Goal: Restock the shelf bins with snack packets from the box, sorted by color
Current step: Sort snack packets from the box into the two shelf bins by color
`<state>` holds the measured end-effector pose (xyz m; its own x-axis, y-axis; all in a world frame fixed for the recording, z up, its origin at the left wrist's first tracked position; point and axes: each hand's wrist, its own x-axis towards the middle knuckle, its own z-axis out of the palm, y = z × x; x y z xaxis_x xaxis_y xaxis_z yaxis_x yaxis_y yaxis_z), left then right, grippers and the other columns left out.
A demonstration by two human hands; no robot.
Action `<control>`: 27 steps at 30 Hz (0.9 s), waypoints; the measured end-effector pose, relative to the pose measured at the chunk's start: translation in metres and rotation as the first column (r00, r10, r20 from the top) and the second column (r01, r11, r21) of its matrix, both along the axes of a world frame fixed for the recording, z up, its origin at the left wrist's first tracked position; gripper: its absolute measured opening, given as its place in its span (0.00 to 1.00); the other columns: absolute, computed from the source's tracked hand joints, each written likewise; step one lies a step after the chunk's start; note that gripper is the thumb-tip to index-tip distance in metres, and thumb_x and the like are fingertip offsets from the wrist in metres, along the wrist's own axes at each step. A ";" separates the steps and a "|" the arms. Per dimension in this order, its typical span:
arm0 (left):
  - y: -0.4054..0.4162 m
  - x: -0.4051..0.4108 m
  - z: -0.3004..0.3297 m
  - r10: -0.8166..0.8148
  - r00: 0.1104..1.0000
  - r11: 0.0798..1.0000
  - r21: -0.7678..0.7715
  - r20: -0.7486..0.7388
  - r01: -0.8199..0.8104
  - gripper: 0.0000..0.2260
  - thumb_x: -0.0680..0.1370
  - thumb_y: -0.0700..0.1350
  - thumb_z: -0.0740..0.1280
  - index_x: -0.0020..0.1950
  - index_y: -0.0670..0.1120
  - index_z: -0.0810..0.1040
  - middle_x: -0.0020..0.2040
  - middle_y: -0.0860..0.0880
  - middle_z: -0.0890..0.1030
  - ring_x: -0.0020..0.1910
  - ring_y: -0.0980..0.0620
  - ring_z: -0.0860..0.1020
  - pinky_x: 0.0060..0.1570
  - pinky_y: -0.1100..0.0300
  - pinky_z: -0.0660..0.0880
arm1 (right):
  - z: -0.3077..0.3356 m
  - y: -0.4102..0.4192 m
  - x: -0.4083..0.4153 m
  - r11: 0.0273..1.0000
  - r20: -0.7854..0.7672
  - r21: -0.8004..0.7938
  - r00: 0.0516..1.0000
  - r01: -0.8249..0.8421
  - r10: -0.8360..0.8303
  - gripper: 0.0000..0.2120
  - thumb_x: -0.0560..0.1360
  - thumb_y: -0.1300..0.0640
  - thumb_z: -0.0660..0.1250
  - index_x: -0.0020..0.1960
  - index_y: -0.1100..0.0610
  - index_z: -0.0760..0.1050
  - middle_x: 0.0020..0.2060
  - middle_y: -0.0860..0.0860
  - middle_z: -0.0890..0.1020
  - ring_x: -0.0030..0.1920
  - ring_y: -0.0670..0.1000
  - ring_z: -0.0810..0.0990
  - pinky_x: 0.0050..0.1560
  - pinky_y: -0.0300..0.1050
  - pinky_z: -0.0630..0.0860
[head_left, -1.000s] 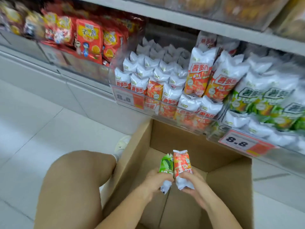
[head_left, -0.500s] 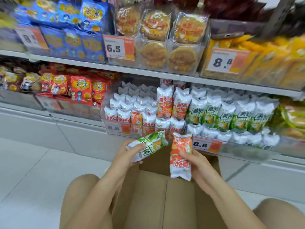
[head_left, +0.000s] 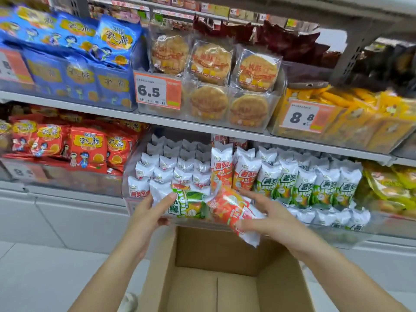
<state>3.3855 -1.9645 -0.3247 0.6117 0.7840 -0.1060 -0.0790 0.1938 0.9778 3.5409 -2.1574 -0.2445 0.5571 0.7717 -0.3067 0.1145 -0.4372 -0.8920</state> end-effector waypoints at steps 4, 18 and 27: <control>0.014 0.003 -0.004 0.086 0.995 0.989 0.125 -0.051 -0.079 0.31 0.61 0.65 0.73 0.60 0.52 0.78 0.58 0.57 0.81 0.58 0.57 0.78 0.59 0.53 0.74 | 0.036 0.043 0.011 1.000 0.458 -0.006 0.888 0.031 -0.024 0.29 0.66 0.52 0.78 0.61 0.42 0.67 0.49 0.41 0.72 0.43 0.40 0.75 0.34 0.29 0.72; 0.050 -0.005 0.012 0.283 0.942 0.958 -0.102 0.181 -0.269 0.05 0.76 0.48 0.68 0.50 0.50 0.78 0.38 0.54 0.85 0.37 0.60 0.82 0.31 0.67 0.75 | 0.026 0.162 0.043 0.873 0.860 -0.458 0.166 -0.168 0.483 0.26 0.76 0.49 0.67 0.70 0.55 0.64 0.60 0.57 0.75 0.59 0.59 0.75 0.55 0.50 0.71; 0.044 -0.001 0.013 0.221 0.969 0.975 -0.017 0.111 -0.220 0.07 0.75 0.50 0.70 0.52 0.52 0.80 0.43 0.56 0.85 0.42 0.59 0.82 0.39 0.63 0.75 | -0.010 0.180 0.062 0.762 0.761 -0.647 0.051 -0.012 0.647 0.21 0.80 0.49 0.58 0.69 0.58 0.65 0.56 0.55 0.77 0.65 0.57 0.70 0.70 0.57 0.54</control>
